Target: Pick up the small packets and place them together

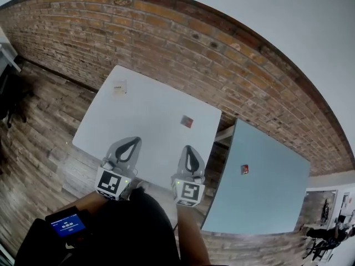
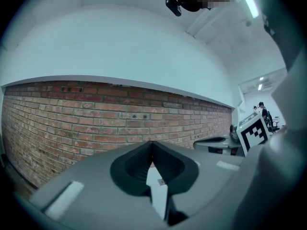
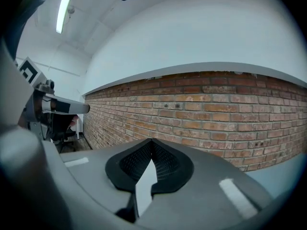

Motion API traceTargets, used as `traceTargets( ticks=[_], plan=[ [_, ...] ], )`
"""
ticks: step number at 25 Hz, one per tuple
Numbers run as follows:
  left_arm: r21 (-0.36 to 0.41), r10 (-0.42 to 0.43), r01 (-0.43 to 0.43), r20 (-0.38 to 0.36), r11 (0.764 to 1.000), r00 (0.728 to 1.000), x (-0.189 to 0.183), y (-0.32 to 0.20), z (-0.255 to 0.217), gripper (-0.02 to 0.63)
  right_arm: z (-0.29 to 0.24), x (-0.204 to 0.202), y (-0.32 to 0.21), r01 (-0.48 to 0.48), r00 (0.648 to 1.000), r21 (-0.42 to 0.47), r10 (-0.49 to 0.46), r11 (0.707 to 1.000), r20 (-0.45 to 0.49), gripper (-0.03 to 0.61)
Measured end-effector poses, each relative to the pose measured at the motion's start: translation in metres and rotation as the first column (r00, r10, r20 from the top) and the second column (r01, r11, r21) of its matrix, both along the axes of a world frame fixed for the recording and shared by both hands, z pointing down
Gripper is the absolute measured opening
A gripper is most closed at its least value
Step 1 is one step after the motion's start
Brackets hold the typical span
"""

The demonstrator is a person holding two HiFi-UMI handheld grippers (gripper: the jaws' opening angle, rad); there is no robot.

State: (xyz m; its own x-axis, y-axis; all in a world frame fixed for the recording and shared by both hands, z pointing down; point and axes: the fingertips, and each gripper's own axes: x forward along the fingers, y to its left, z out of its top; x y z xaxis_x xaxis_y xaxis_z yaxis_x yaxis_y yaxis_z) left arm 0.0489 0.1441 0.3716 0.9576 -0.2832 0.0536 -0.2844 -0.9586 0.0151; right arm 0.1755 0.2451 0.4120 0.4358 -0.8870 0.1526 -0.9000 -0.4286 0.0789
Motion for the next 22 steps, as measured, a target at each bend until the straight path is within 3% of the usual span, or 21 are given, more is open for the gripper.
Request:
traceTargets(
  ticks=[12,22],
  plan=[
    [0.004,-0.079,0.079,0.048,0.997,0.996,-0.016,-0.031,0.012,0.0,0.024,0.007,-0.023,0.029,0.999,-0.036,-0.027,0.999,0.039,0.002],
    [0.017,0.013,-0.013,-0.008,1.0,1.0,0.01,-0.068,-0.003,0.0,0.001,0.015,-0.062,-0.019,1.0,0.003,0.019,1.0,0.001,0.002]
  ],
)
